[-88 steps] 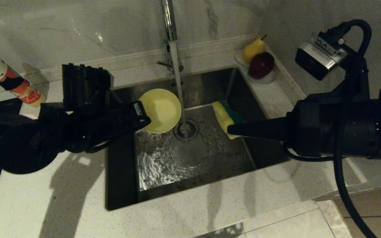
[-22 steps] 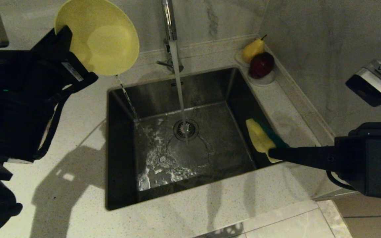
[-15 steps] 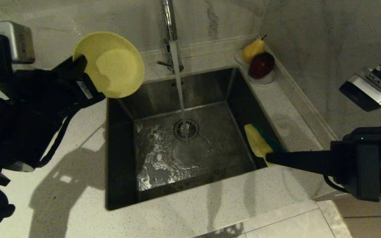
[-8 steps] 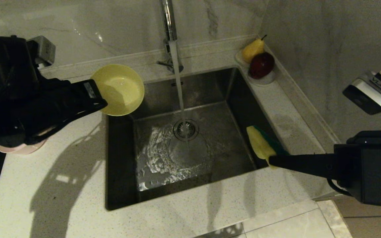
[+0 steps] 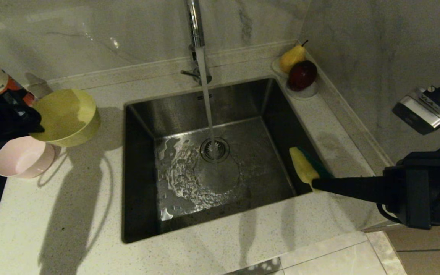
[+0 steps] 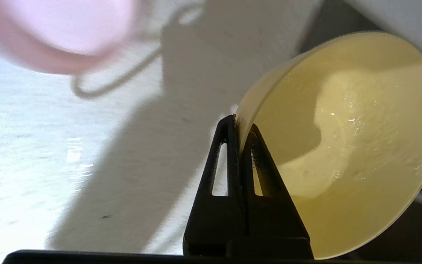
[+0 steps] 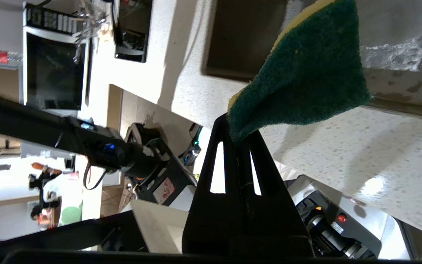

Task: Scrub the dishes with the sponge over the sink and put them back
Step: Place the bowl on the table

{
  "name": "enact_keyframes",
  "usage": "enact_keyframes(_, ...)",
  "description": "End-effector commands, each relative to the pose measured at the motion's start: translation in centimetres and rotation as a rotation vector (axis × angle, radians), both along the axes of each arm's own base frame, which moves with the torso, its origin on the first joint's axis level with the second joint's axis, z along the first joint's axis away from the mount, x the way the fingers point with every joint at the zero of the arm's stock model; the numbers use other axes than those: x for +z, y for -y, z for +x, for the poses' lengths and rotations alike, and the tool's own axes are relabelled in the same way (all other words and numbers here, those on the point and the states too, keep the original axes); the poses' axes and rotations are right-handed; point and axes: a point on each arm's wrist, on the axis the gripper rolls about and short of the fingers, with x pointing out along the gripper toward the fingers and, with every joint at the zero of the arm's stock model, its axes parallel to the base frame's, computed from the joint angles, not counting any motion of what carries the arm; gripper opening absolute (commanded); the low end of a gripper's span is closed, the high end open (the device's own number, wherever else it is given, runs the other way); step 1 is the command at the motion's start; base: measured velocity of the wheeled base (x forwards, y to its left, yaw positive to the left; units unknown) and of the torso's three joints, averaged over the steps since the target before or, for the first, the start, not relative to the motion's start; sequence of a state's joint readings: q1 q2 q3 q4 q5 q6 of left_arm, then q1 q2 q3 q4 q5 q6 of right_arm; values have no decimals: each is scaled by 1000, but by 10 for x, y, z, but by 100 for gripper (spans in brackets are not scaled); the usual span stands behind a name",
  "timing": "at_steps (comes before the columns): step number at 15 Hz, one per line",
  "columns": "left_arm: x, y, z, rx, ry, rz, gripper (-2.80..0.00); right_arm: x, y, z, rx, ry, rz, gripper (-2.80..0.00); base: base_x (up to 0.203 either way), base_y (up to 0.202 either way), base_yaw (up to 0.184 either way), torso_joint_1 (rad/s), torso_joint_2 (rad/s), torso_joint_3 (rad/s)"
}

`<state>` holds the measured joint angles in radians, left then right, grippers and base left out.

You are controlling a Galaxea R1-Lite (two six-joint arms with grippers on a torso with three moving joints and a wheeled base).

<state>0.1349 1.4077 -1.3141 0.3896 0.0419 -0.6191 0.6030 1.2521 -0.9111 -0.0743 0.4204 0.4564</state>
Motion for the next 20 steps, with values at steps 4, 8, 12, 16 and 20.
enact_keyframes(4, -33, -22, -15, 109, -99, -34, -280, -7, -5, 9, -3, -30, -17, -280, 0, 0, 0, 0, 0, 0)
enact_keyframes(8, -58, -35, -1, 160, -125, -57, -280, -8, -9, 15, -5, -35, -23, -280, 0, 0, 0, 0, 0, 0)
enact_keyframes(12, -68, -42, 9, 182, -147, -66, -280, -11, -11, 18, -4, -48, -29, -280, 0, 0, 0, 0, 0, 0)
enact_keyframes(16, -78, -43, 8, 188, -177, -72, -280, -12, -9, 17, -8, -46, -31, -280, 0, 0, 0, 0, 0, 0)
enact_keyframes(20, -87, -48, 15, 200, -195, -76, -280, -11, -10, 17, -8, -44, -31, -280, 0, 0, 0, 0, 0, 0)
